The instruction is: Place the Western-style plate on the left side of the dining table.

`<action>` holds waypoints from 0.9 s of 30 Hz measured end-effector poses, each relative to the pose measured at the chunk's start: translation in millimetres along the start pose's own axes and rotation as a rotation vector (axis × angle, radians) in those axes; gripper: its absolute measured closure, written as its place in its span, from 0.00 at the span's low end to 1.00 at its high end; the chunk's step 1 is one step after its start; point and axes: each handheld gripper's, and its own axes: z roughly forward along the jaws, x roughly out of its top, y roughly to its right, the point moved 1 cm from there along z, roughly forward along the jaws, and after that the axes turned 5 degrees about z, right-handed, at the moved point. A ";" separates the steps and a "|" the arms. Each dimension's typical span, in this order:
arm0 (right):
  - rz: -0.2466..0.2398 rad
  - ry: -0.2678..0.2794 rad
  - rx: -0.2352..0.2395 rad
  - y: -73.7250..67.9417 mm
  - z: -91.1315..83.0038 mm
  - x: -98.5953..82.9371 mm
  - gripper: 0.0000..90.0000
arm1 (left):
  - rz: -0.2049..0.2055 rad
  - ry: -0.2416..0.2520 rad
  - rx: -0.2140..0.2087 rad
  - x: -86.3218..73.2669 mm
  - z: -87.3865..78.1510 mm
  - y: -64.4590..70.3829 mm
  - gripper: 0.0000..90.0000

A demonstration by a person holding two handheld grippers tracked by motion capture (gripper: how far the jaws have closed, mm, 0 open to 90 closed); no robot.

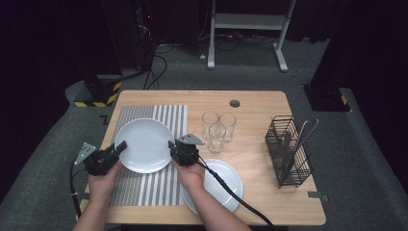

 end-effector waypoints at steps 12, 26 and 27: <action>-0.004 -0.007 0.002 1.2 1.9 0.5 0.83 | 0.026 -0.015 0.017 -1.9 -0.2 1.2 0.74; -0.045 0.004 0.065 -17.9 -6.6 -0.8 0.83 | 0.013 0.025 0.089 -7.4 -37.7 12.1 0.74; -0.049 0.004 0.067 -19.1 -7.0 -1.3 0.83 | 0.014 0.031 0.095 -7.4 -39.5 13.8 0.74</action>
